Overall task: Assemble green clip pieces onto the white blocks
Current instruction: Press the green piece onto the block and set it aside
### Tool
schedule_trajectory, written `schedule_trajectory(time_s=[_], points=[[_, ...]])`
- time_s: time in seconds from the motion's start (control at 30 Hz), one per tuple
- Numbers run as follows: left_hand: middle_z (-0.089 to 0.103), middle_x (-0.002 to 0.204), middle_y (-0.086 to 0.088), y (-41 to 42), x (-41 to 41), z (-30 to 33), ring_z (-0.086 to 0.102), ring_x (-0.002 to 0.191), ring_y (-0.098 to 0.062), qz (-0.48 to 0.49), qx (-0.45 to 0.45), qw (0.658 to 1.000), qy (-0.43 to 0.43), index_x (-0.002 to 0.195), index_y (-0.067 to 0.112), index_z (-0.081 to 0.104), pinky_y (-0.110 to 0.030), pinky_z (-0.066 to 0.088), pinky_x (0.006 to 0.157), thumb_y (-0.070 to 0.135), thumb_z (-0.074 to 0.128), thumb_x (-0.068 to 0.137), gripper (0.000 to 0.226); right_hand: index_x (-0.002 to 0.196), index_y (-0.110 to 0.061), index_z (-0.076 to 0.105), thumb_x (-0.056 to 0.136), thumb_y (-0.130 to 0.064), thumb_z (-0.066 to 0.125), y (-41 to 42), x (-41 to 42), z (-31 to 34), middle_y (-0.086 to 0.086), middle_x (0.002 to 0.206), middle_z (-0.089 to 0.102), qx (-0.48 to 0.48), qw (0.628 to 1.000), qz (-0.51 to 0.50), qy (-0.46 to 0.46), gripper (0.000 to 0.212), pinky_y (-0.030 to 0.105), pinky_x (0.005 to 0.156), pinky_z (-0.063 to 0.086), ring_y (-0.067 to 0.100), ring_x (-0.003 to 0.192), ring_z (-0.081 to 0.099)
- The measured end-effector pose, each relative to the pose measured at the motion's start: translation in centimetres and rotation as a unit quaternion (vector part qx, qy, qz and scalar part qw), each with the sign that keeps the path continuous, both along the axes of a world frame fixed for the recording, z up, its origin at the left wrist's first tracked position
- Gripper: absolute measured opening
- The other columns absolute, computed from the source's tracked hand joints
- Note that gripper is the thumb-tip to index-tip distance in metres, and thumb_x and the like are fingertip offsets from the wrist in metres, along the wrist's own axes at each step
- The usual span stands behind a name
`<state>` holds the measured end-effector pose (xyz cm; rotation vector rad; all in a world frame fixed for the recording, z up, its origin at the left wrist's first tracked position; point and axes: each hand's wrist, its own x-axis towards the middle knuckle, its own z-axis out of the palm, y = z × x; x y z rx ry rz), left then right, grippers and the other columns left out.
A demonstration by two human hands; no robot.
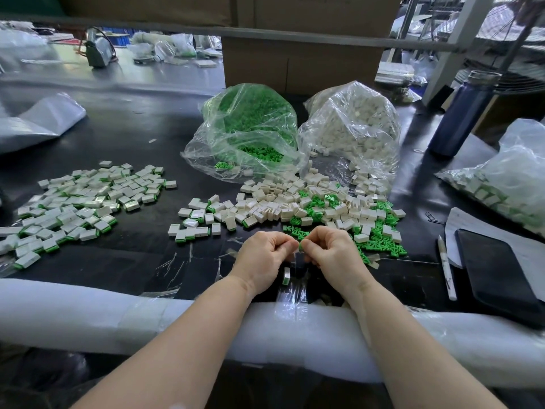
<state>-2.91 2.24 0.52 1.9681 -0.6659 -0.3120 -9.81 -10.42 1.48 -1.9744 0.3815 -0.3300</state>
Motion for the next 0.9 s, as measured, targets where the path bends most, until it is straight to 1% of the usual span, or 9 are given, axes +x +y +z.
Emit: schedule_trajectory(time_s=[0.13,0.23,0.37,0.47,0.57,0.7,0.77,0.83,0.9], points=[[0.070,0.088,0.001,-0.30,-0.13,0.26,0.064,0.088,-0.015,0.008,-0.018,1.000,-0.010,0.098,0.018,0.071,-0.039,0.049,0.088,0.027,0.058,0.091,0.017,0.080,-0.017,0.063,0.088,-0.006,0.060,0.10,0.14,-0.01,0.000,0.065,0.057,0.031,0.998,-0.012,-0.047,0.014,0.020,0.058,0.045,0.009,0.060,0.051],[0.068,0.084,-0.002,-0.39,-0.22,0.28,0.064,0.081,-0.019,-0.002,-0.044,0.999,-0.005,0.099,0.023,0.065,-0.039,0.052,0.084,0.024,0.061,0.089,0.011,0.082,-0.017,0.063,0.087,0.000,0.059,0.07,0.09,0.02,0.001,0.066,0.061,0.064,0.995,-0.025,-0.072,0.018,0.015,0.053,0.046,0.003,0.056,0.058],[0.059,0.078,0.007,-0.28,-0.08,0.00,0.054,0.066,-0.006,-0.004,-0.039,0.999,-0.030,0.088,0.030,0.056,-0.024,0.051,0.072,0.020,0.070,0.081,0.019,0.081,-0.013,0.065,0.087,0.000,0.060,-0.05,0.09,0.07,0.002,0.067,0.065,0.106,0.990,-0.037,-0.079,0.015,0.013,0.049,0.045,-0.001,0.053,0.059],[0.063,0.078,0.007,-0.39,0.01,0.17,0.059,0.075,-0.011,0.003,-0.047,0.999,-0.016,0.085,0.027,0.061,-0.030,0.052,0.079,0.022,0.063,0.088,0.007,0.080,-0.012,0.067,0.086,-0.002,0.062,-0.16,0.03,0.07,0.001,0.066,0.065,0.120,0.990,-0.024,-0.076,0.013,0.014,0.051,0.047,0.000,0.054,0.058],[0.066,0.076,0.004,-0.30,-0.05,0.36,0.063,0.080,-0.019,0.003,-0.040,0.999,-0.005,0.080,0.028,0.062,-0.039,0.050,0.083,0.024,0.056,0.092,0.014,0.077,-0.012,0.066,0.086,-0.004,0.063,-0.14,0.03,-0.06,0.003,0.065,0.064,0.101,0.992,-0.028,-0.068,0.012,0.015,0.051,0.048,0.002,0.054,0.057],[0.069,0.081,-0.003,-0.20,-0.06,0.39,0.064,0.082,-0.023,0.005,-0.031,0.999,0.007,0.081,0.025,0.065,-0.043,0.050,0.084,0.026,0.056,0.092,0.014,0.076,-0.011,0.064,0.087,-0.008,0.063,-0.04,0.18,-0.11,0.006,0.067,0.062,0.071,0.996,-0.041,-0.046,0.012,0.023,0.055,0.049,0.013,0.058,0.055],[0.069,0.078,-0.003,-0.18,-0.03,0.37,0.063,0.080,-0.024,0.003,-0.023,1.000,0.012,0.081,0.023,0.066,-0.044,0.049,0.083,0.026,0.056,0.092,0.015,0.074,-0.013,0.063,0.087,-0.008,0.063,-0.01,0.12,-0.05,0.004,0.066,0.061,0.062,0.997,-0.038,-0.038,0.014,0.021,0.054,0.047,0.008,0.055,0.053],[0.066,0.073,0.000,-0.13,0.00,0.32,0.060,0.074,-0.021,-0.004,-0.009,1.000,0.008,0.082,0.020,0.066,-0.043,0.049,0.082,0.027,0.056,0.092,0.016,0.071,-0.015,0.063,0.086,-0.010,0.064,0.02,0.03,-0.01,0.002,0.066,0.060,0.040,0.998,-0.034,-0.027,0.016,0.020,0.056,0.045,0.004,0.054,0.053],[0.060,0.066,0.008,-0.08,0.01,0.20,0.053,0.067,-0.014,-0.005,0.011,1.000,-0.004,0.078,0.023,0.064,-0.038,0.048,0.078,0.028,0.057,0.092,0.016,0.070,-0.015,0.063,0.087,-0.011,0.064,0.02,0.00,-0.02,0.003,0.066,0.060,0.016,0.999,-0.030,-0.014,0.017,0.022,0.060,0.044,0.007,0.057,0.052]])
